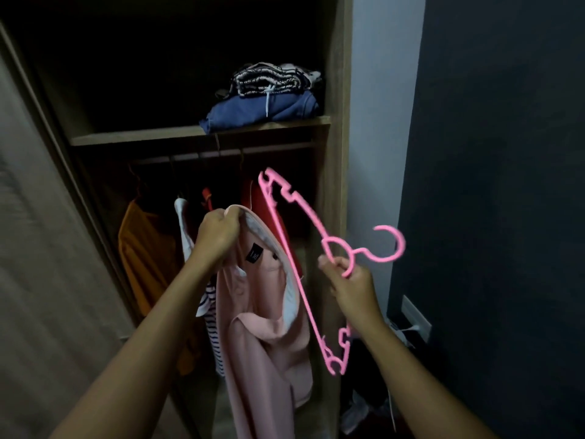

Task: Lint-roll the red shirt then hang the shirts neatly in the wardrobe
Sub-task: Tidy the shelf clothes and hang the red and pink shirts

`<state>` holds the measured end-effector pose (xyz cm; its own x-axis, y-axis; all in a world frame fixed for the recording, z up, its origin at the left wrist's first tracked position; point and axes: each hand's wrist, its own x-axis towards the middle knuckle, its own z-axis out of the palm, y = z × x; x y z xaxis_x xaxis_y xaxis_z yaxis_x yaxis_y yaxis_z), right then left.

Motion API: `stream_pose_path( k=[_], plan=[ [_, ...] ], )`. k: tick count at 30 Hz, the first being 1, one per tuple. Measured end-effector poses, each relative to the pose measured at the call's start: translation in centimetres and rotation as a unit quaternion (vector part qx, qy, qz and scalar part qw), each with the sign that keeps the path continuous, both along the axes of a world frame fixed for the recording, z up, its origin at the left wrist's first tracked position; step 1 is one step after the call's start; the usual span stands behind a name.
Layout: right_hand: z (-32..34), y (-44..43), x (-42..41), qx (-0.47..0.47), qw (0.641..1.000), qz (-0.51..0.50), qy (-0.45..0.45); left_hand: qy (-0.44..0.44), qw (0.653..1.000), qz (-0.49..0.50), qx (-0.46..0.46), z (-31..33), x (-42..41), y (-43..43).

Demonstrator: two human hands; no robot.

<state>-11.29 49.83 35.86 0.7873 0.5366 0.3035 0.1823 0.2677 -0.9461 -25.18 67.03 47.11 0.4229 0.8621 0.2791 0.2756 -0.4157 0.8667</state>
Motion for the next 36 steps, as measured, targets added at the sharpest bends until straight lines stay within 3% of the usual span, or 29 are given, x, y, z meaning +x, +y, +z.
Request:
stream_pose_path(
  k=[8,13,17,20,24,30,33,36],
  plan=[
    [8.9,-3.4,-2.0,0.231,0.953,0.152,0.120,0.018,0.997,-0.064,-0.039,2.7,0.4,-3.0],
    [12.5,-2.0,-3.3,0.272,0.952,0.143,0.004,0.004,0.995,-0.103,0.006,4.6,1.0,-5.2],
    [11.2,-0.5,-1.9,0.152,0.967,0.129,-0.159,-0.010,0.993,-0.119,0.010,6.4,0.1,-5.6],
    [10.2,-1.0,0.9,0.024,0.954,0.147,-0.260,-0.021,0.990,-0.138,0.009,7.1,-1.9,-4.6],
    [10.5,-2.4,3.3,-0.152,0.912,0.156,-0.348,0.017,0.986,-0.163,0.033,6.7,-4.3,-2.9],
    [12.5,-3.9,4.6,-0.312,0.826,0.207,-0.421,0.228,0.949,-0.063,0.207,5.6,-6.8,0.0],
    [13.5,-4.6,4.8,-0.410,0.771,0.194,-0.447,0.249,0.942,-0.024,0.223,5.0,-6.9,0.9],
    [14.2,-4.9,5.1,-0.452,0.741,0.201,-0.454,0.240,0.943,-0.012,0.232,5.1,-6.8,1.3]
  ],
)
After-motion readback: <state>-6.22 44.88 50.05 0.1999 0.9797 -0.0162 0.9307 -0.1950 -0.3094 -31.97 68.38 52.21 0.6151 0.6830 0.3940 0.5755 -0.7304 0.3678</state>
